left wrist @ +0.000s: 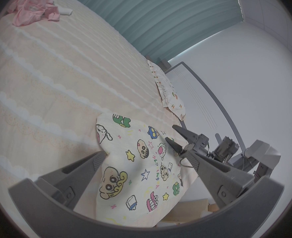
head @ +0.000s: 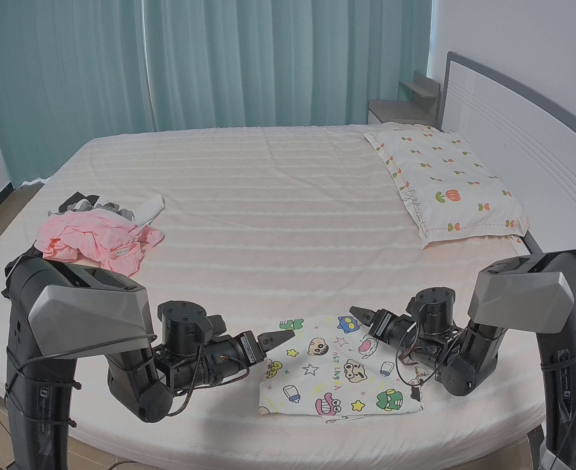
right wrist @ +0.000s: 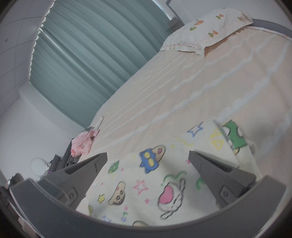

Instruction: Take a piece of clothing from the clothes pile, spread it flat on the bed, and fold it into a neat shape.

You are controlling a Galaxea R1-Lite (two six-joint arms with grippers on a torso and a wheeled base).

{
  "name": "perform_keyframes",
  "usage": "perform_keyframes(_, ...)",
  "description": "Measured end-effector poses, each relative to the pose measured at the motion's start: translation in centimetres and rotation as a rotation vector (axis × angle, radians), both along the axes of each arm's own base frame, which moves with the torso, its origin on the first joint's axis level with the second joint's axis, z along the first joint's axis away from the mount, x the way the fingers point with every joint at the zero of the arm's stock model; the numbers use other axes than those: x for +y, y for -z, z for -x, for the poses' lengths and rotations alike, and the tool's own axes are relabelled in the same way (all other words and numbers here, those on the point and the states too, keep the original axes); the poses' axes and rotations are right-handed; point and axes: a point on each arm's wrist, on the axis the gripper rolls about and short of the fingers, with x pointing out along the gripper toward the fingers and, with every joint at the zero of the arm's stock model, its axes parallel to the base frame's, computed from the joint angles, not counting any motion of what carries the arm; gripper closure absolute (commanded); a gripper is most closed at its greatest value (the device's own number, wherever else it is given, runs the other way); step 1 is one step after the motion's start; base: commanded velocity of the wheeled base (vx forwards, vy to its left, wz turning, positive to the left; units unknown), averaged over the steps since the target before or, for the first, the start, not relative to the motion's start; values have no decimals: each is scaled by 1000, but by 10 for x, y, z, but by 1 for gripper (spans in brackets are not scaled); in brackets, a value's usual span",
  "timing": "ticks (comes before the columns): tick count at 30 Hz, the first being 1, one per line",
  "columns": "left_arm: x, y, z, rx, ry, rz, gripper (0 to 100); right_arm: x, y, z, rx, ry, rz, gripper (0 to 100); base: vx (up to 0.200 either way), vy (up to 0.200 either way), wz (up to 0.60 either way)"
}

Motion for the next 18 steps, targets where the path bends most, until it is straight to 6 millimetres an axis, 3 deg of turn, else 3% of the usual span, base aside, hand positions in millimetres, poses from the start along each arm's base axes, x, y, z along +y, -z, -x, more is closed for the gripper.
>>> perform_keyframes(18,-9,20,4,-71,-5,-140,0,-22,8,-19,-22,187,36,0,0,0,0)
